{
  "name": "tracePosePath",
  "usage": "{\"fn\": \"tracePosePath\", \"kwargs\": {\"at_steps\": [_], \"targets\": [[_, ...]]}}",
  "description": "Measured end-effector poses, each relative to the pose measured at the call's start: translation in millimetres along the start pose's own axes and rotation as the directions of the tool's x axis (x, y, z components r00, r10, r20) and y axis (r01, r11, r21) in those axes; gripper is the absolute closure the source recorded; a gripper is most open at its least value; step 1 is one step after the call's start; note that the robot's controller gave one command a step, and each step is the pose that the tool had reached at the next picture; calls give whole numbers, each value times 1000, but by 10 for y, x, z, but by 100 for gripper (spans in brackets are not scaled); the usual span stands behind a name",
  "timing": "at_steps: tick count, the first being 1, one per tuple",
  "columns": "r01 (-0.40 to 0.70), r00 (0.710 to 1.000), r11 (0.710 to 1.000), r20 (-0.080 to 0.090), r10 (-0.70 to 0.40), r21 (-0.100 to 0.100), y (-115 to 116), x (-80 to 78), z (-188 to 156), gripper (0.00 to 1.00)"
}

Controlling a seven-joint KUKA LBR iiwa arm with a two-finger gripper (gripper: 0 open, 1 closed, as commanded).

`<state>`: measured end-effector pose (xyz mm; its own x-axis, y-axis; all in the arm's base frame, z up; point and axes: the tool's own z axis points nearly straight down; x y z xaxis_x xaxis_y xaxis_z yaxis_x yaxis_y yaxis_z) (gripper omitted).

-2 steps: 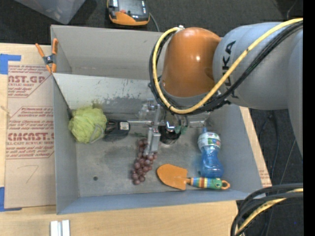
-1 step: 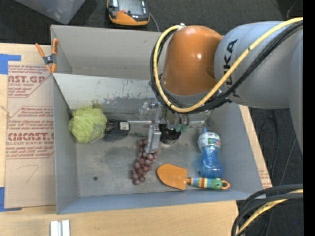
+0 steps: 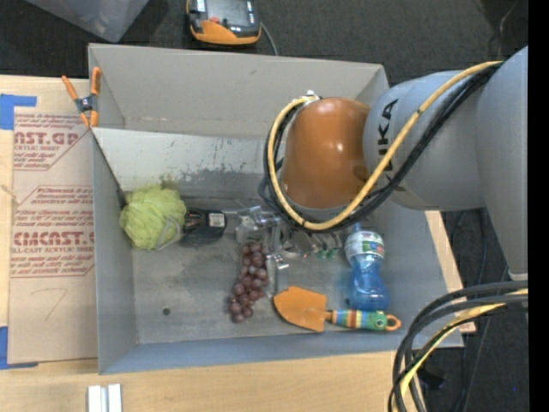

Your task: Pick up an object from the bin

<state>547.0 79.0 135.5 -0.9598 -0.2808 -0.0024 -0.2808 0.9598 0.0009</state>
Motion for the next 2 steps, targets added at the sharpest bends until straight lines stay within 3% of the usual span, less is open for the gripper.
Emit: {"fn": "tracePosePath", "kwargs": {"at_steps": [1,2], "targets": [[148,989,989,4,-148,0,-60,194,19,0],[295,956,956,0,-295,-2,-6,88,60,0]]}}
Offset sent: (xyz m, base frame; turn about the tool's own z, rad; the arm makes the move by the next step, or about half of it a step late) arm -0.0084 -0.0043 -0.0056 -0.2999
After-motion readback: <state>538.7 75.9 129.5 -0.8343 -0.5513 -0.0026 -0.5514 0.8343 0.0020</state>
